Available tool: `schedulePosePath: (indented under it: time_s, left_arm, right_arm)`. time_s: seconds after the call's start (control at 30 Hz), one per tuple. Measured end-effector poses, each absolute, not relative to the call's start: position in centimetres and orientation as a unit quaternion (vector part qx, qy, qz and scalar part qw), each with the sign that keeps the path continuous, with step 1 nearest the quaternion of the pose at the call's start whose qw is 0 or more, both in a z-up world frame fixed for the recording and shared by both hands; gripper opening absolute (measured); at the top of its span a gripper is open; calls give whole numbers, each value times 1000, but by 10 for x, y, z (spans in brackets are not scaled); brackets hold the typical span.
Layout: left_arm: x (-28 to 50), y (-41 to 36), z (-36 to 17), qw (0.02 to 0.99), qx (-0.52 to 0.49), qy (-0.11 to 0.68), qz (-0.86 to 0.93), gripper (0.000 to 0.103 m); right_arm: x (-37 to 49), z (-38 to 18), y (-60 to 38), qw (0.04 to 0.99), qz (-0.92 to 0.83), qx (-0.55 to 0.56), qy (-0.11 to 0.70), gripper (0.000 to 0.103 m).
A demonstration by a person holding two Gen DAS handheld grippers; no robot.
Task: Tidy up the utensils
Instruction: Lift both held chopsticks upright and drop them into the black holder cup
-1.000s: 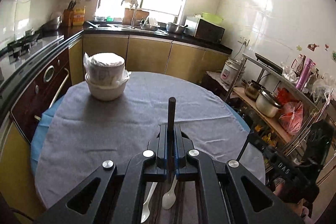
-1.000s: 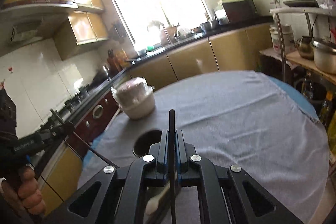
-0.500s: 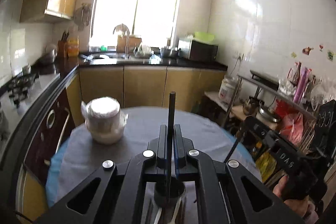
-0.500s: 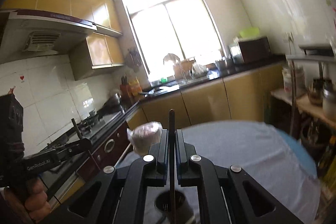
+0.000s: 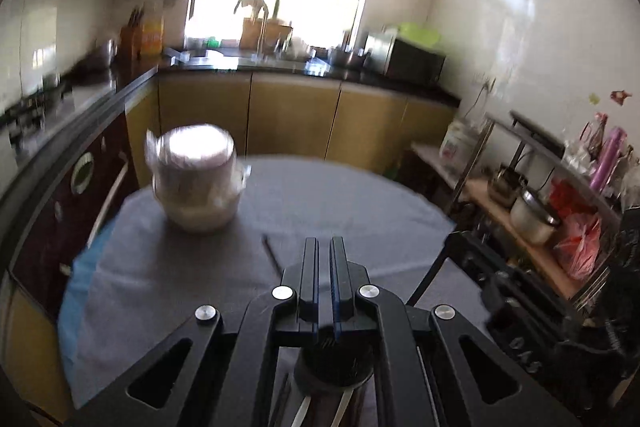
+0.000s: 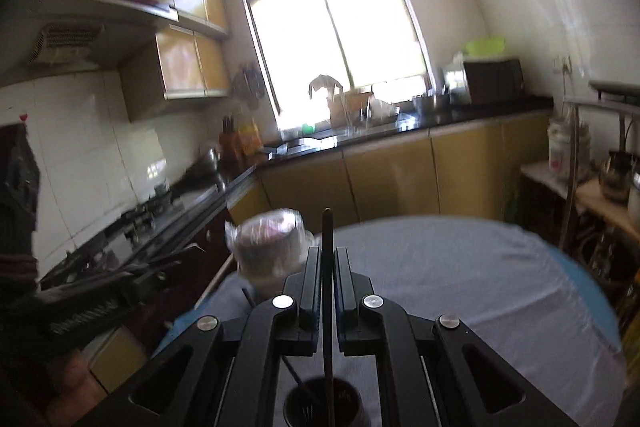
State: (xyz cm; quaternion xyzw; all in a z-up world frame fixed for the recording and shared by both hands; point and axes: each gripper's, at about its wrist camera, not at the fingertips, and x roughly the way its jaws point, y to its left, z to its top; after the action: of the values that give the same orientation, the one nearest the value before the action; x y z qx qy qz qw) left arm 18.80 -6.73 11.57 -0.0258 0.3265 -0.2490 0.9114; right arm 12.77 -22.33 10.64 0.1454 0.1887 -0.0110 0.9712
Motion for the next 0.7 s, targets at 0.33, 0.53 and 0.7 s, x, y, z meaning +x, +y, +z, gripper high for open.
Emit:
schedulePosePath:
  time_s: [0.33,0.53,0.7]
  left_arm:
    - [155,-18,88,909,-46,339,-239,6]
    - [134,11,33,891,-54,394,-218,6]
    - [118,23,-14,869,-68,446,-201,6]
  right_arm:
    - [81,74,-253,957,1,190,221,53]
    - [57,31,-271,928,7,249,276,53]
    - [58,-12,-267,893,26,295,340,46]
